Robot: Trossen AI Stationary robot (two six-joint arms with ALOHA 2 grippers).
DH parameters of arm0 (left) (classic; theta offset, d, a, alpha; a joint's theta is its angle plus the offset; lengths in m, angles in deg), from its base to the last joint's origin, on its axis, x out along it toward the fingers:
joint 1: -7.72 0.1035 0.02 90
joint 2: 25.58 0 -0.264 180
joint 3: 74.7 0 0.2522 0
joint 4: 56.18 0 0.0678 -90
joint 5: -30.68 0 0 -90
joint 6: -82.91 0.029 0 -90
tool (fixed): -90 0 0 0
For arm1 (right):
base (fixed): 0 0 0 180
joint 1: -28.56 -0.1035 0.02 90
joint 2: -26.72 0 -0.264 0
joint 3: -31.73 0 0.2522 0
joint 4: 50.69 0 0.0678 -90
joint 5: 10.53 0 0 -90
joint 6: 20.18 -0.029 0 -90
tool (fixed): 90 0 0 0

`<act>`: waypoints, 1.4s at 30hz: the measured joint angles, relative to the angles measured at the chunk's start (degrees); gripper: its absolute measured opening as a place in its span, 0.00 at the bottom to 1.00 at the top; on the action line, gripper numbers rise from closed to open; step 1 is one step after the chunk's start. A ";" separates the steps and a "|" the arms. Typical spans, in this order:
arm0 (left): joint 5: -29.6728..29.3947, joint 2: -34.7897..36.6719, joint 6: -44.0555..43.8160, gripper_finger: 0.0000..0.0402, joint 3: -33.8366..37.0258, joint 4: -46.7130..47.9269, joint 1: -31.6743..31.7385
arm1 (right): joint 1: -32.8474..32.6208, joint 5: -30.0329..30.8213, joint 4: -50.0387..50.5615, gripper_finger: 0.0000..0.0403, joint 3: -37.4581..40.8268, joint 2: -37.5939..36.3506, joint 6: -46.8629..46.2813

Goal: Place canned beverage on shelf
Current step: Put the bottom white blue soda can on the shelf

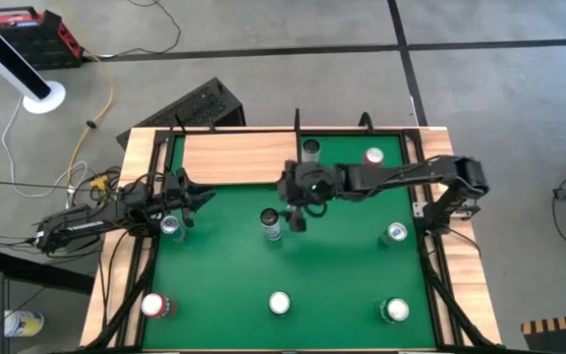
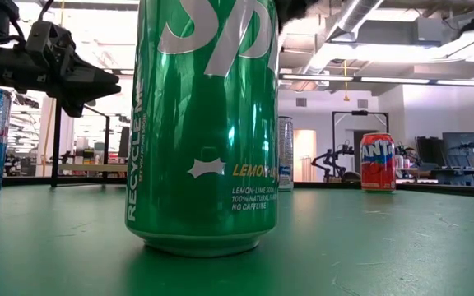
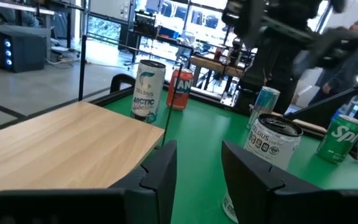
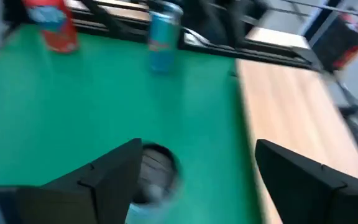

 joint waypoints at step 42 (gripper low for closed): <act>-2.32 -0.29 2.35 0.28 0.00 0.68 0.01 | -4.85 8.82 -26.18 0.92 16.19 3.72 -16.50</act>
